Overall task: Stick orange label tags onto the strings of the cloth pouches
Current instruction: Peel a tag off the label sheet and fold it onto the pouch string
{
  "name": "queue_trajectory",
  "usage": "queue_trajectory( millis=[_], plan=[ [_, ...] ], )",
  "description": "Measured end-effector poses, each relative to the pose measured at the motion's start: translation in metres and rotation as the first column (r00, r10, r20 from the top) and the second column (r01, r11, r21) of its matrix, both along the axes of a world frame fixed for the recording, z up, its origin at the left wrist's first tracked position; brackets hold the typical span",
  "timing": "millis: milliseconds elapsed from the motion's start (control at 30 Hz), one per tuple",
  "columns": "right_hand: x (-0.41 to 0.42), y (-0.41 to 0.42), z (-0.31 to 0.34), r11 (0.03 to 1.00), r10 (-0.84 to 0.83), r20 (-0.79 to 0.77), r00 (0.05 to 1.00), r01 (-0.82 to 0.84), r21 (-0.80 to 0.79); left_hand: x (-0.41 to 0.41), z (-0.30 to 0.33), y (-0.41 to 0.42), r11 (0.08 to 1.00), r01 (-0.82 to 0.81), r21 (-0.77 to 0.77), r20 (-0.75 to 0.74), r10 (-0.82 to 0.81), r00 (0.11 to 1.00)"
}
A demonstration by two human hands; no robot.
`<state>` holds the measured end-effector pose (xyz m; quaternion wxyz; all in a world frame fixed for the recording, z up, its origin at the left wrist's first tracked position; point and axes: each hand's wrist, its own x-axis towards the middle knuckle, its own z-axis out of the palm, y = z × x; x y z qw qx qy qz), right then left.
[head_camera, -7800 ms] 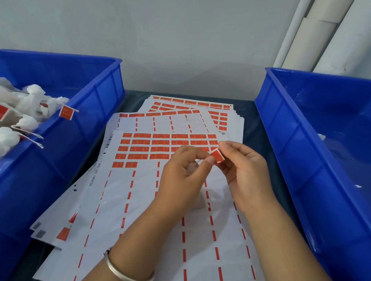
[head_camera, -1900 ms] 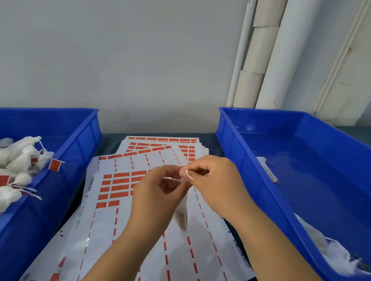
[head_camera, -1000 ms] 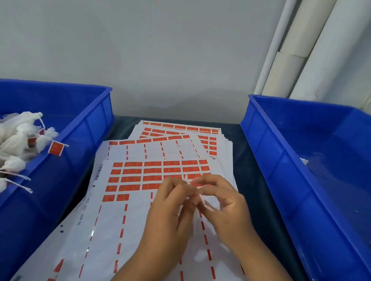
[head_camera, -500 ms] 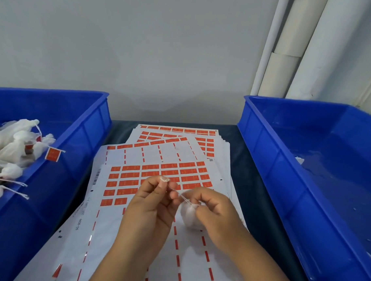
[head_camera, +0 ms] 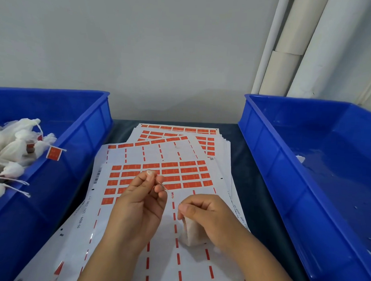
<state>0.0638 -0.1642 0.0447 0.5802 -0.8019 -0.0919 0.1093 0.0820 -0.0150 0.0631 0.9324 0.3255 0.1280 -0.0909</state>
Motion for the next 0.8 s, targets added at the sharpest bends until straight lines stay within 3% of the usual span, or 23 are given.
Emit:
queue_trajectory(
  millis=[167,333,467,533,600,667,733,800],
  plan=[
    [0.0,-0.003,0.005,0.999,0.045,-0.117,0.992,-0.047,-0.014,0.0,-0.001,-0.003,1.0,-0.001,-0.026,-0.037,0.0,0.999],
    [-0.001,-0.008,0.008,0.976,0.169,-0.235,0.957,-0.195,-0.094,0.003,-0.002,-0.002,0.995,-0.087,-0.05,-0.08,0.083,0.993],
    [0.002,-0.014,0.004,0.991,0.082,-0.181,0.98,-0.062,0.115,0.008,-0.005,0.003,0.987,-0.154,-0.038,-0.117,0.149,0.982],
    [0.006,-0.017,-0.003,0.938,0.003,-0.184,0.983,0.061,0.343,0.011,-0.008,0.001,0.99,-0.135,0.035,-0.114,0.138,0.984],
    [0.01,-0.02,-0.008,0.782,-0.032,-0.247,0.968,0.178,0.597,0.014,-0.013,-0.003,0.982,-0.105,0.156,-0.104,0.122,0.987],
    [0.013,-0.02,-0.011,0.607,-0.048,-0.313,0.948,0.277,0.745,0.014,-0.019,-0.008,0.934,-0.073,0.351,-0.067,0.103,0.992],
    [0.015,-0.02,-0.012,0.495,-0.088,-0.368,0.925,0.362,0.79,0.012,-0.026,-0.014,0.807,-0.04,0.589,0.012,0.041,0.999],
    [0.018,-0.022,-0.014,0.487,-0.174,-0.394,0.902,0.427,0.762,0.005,-0.031,-0.019,0.621,-0.022,0.783,0.109,-0.101,0.989]
  ],
)
